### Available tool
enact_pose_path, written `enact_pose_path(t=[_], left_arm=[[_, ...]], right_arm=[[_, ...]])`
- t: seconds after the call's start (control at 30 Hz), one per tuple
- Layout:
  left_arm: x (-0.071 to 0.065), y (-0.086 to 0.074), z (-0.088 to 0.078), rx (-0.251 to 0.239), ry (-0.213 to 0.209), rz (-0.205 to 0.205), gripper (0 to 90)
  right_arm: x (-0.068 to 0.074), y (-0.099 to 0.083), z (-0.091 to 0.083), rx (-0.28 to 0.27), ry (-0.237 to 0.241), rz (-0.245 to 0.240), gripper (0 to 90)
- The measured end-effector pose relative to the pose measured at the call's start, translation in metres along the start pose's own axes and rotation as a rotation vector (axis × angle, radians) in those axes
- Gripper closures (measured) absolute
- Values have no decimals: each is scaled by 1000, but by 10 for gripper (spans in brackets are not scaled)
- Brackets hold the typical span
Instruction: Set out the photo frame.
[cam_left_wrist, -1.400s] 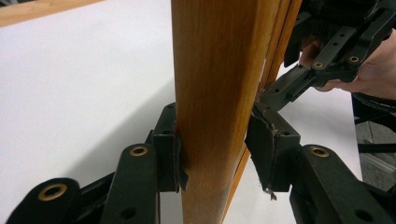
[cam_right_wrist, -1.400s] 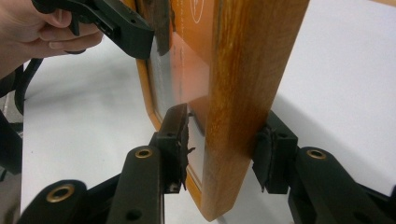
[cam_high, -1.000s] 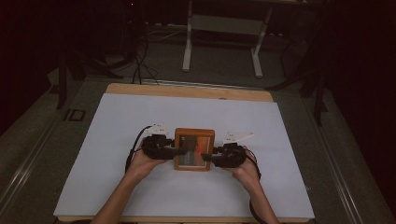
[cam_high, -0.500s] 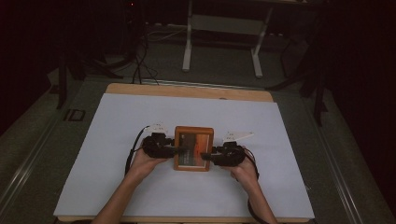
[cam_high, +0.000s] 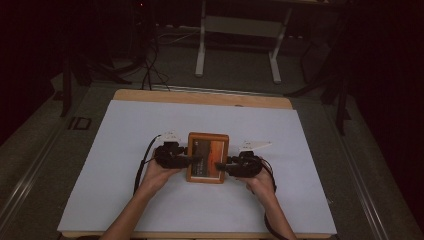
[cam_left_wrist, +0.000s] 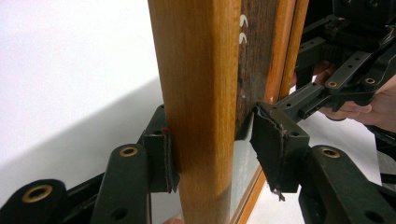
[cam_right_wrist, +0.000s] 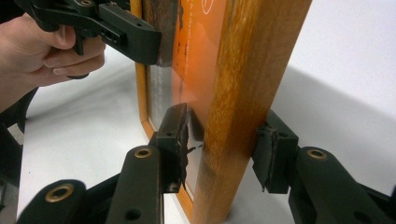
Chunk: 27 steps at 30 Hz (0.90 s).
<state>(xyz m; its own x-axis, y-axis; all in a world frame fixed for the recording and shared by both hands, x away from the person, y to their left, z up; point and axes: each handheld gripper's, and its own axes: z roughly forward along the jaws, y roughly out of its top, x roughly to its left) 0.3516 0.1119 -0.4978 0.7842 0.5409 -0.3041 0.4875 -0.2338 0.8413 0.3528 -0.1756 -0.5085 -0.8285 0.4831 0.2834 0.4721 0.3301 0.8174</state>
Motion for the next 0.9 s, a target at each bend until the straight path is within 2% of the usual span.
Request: enact_pose_path(t=[0.27, 0.4, 0.53, 0.9], left_arm=[[-1, 0, 0, 6, 6, 2, 517], [-2, 0, 1, 23, 32, 9, 492], [-1, 0, 0, 27, 30, 3, 460], [0, 0, -6, 16, 25, -5, 439]], right_arm=[[-1, 0, 0, 14, 8, -3, 596], [1, 0, -1, 22, -6, -20, 593], [2, 0, -1, 29, -13, -29, 590], [2, 3, -6, 19, -11, -39, 497]])
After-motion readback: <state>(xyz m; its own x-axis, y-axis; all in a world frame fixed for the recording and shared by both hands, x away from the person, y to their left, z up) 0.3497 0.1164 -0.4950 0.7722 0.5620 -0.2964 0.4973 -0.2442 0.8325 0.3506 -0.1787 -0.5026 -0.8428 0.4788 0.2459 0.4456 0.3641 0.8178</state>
